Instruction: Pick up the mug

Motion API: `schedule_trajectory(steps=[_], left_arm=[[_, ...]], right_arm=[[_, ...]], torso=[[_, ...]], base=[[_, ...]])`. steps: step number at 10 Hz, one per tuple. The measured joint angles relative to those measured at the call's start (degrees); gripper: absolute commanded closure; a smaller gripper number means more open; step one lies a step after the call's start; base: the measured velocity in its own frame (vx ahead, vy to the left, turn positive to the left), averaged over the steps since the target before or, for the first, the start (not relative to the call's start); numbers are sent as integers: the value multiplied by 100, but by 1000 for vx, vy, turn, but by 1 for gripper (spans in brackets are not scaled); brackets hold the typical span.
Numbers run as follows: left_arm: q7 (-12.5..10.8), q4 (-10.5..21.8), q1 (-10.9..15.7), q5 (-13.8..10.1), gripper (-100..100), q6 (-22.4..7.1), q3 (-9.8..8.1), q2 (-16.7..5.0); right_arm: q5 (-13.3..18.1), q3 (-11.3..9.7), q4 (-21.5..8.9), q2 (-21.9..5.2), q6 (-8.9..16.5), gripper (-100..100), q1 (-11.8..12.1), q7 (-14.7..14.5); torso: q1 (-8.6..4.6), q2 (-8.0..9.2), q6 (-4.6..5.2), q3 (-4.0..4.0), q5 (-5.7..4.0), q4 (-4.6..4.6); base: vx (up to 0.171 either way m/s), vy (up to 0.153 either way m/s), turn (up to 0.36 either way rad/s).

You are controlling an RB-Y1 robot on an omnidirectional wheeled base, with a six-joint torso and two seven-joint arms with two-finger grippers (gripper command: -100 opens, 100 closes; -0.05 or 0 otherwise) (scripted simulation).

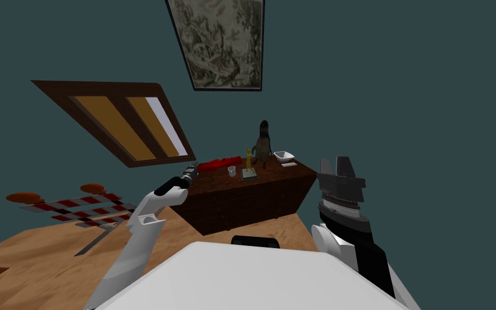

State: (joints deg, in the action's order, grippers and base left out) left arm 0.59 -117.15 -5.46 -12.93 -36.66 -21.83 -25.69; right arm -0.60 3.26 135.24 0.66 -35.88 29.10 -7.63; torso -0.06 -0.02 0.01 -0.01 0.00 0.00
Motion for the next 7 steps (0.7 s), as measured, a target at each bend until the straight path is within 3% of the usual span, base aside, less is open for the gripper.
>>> schedule_trajectory(steps=[7], left_arm=[[-246, 282, 180, -228, -100, -1132, -317, -350]], right_arm=[[0, 0, 0, 0, 0, 0, 0, 0]], torso=[[-10, -3, 0, -2, -2, -1]], base=[[9, -32, -67]])
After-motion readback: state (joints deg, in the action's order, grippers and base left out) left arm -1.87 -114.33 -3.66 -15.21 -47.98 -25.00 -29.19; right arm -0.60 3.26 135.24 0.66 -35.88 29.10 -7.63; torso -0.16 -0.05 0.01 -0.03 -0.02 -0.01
